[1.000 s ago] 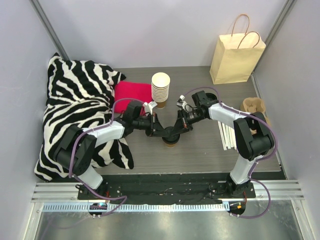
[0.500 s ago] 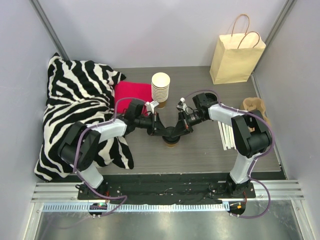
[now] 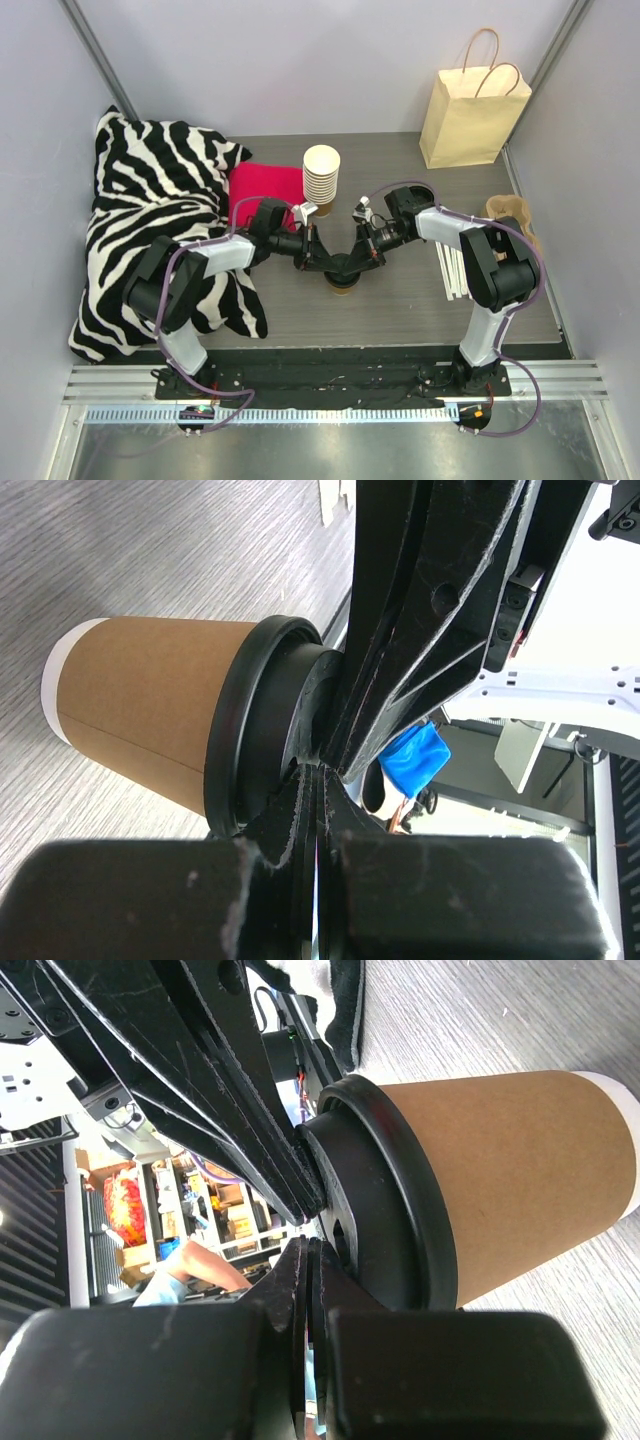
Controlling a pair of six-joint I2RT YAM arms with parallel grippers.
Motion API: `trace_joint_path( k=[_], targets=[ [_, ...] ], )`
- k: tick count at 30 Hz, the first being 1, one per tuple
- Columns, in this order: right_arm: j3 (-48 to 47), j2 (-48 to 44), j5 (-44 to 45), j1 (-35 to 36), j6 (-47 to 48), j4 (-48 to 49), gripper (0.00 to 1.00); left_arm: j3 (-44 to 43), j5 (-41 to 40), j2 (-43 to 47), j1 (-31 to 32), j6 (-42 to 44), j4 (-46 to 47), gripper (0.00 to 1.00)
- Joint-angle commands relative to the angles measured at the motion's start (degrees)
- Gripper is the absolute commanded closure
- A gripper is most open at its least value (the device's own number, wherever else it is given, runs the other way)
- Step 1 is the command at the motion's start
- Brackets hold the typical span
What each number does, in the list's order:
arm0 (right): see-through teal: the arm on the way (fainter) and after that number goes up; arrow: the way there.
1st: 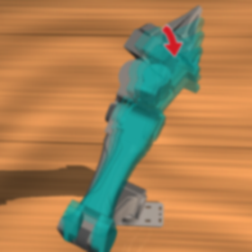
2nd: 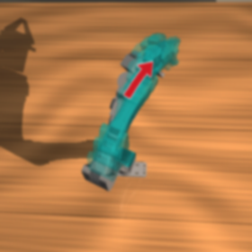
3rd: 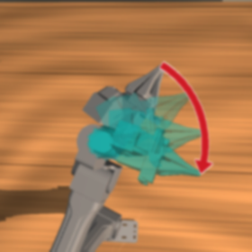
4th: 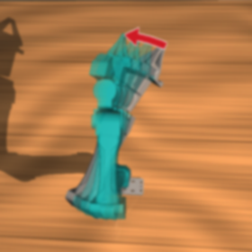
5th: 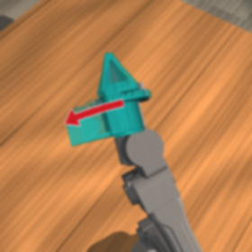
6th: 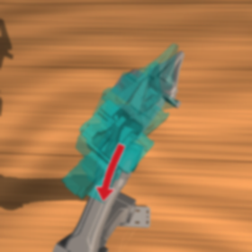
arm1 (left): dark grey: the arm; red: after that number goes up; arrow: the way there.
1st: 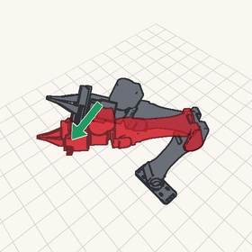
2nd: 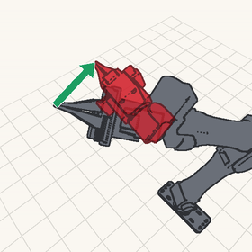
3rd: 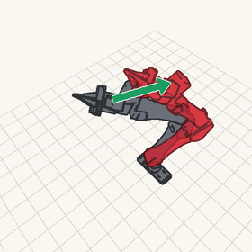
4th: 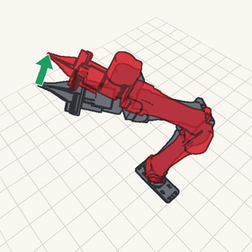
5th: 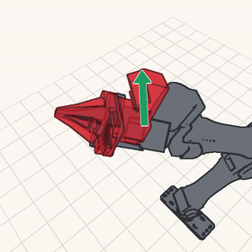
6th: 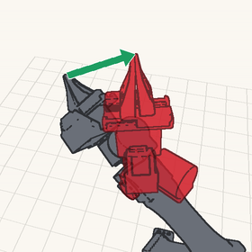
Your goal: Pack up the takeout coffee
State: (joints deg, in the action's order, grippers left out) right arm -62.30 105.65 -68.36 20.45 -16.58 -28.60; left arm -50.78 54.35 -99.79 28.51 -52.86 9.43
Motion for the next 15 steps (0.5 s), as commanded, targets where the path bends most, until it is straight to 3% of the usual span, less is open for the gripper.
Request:
trace_joint_path(
  k=[1, 15],
  targets=[
    [2.0, 2.9, 15.2, 0.2, 4.4, -2.7, 0.99, 3.6, -13.2, -4.8, -1.0, 5.4, -8.1, 1.0],
    [-4.0, -5.8, 9.6, 1.6, 0.1, -3.6, 0.99, 2.3, -7.3, 6.1, 0.0, -0.1, 1.4, 1.0]
  ],
)
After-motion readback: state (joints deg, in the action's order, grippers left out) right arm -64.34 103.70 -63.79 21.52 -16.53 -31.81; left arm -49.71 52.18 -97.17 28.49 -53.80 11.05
